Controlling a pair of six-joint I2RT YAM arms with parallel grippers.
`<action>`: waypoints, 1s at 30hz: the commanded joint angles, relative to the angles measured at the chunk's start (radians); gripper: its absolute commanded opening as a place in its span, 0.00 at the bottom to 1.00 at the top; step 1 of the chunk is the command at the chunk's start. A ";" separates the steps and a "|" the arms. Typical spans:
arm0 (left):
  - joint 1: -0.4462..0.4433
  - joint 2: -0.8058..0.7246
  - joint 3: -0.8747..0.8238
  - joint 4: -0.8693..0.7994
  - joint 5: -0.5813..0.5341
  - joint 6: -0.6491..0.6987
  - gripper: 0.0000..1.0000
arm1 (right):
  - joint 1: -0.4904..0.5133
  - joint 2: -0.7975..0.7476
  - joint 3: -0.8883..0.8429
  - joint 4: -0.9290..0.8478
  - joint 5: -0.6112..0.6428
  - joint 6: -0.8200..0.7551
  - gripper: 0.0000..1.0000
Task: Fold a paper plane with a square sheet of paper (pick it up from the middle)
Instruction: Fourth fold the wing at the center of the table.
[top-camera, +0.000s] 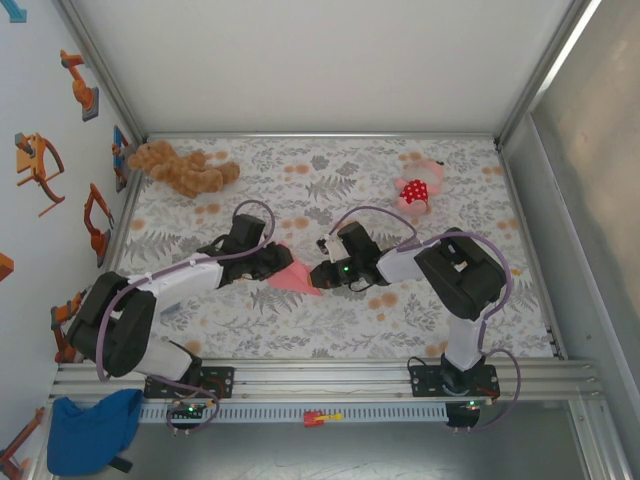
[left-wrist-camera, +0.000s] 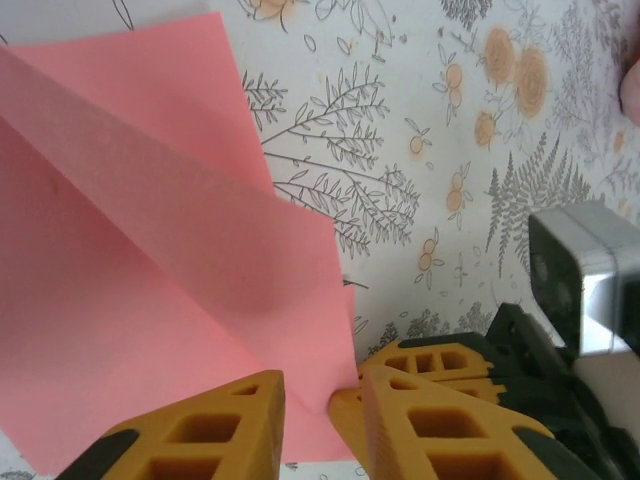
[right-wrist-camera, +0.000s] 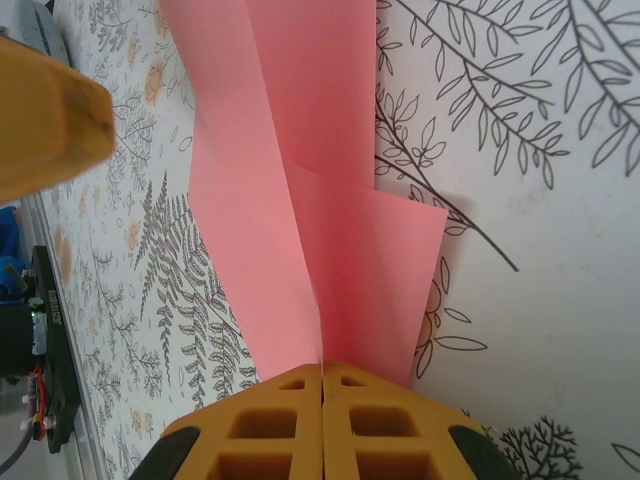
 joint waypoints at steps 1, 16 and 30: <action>0.003 0.014 -0.034 0.181 0.049 0.000 0.21 | -0.005 0.027 -0.016 -0.018 -0.001 0.009 0.07; 0.038 0.157 -0.091 0.391 0.088 -0.034 0.10 | -0.006 0.021 -0.019 -0.023 0.005 0.021 0.07; 0.050 0.218 -0.083 0.406 0.104 -0.039 0.07 | -0.015 0.003 -0.018 -0.034 0.002 0.043 0.11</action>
